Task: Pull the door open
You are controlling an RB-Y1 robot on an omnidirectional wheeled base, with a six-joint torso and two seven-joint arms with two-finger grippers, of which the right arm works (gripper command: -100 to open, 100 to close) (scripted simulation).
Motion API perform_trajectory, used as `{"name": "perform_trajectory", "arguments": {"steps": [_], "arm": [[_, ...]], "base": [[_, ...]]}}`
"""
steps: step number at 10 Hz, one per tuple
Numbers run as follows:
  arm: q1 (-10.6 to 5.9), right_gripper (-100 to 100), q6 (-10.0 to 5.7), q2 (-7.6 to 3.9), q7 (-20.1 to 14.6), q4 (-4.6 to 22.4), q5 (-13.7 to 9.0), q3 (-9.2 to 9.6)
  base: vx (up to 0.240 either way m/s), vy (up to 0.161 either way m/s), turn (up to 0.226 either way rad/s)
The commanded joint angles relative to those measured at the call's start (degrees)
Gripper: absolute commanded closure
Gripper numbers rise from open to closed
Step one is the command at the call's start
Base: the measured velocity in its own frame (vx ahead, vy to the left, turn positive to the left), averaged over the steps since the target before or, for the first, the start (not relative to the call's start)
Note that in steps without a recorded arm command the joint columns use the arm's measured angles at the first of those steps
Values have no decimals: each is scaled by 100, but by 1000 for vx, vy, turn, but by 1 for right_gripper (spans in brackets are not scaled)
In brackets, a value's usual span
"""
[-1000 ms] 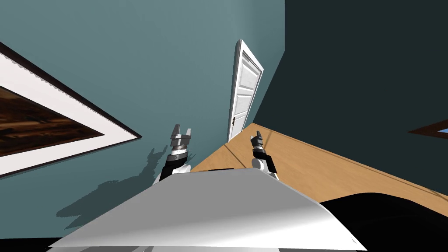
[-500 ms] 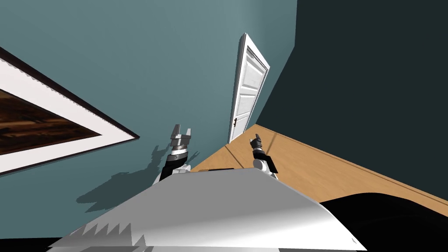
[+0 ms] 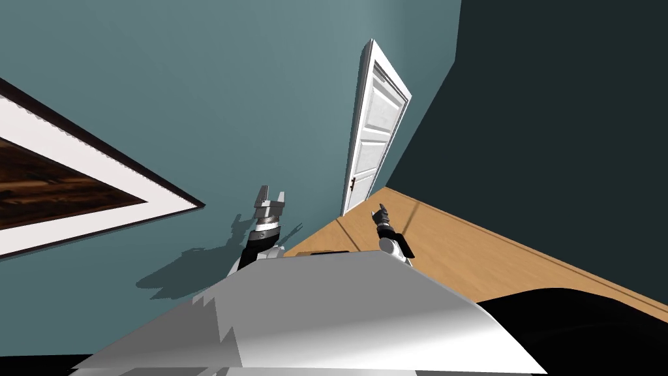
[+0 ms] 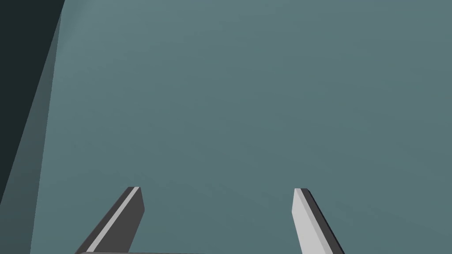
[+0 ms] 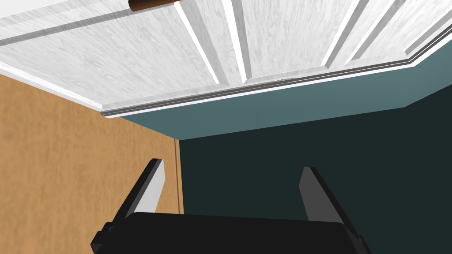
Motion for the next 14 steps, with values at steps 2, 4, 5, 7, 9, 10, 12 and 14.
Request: {"name": "perform_trajectory", "arguments": {"steps": [2,4,5,7,9,10,12,14], "arm": [[-31,-100,312,6,151,174,-393,-118],[-54,-100,547,-8,277,361,-739,-200],[-66,-100,665,-15,340,454,-887,-242],[-78,-100,784,-20,403,548,-1109,-284],[-102,-100,1027,-23,533,741,-1477,-369],[-115,-100,1148,-25,597,837,-1617,-412],[-127,-100,1270,-27,662,933,-1845,-454],[-151,-100,1512,-30,792,1125,-2202,-540]], "base": [[52,-48,89],[83,-72,121],[69,-88,121],[43,-53,47],[61,-72,113],[88,-95,150],[52,-50,58],[61,-77,118]]}}
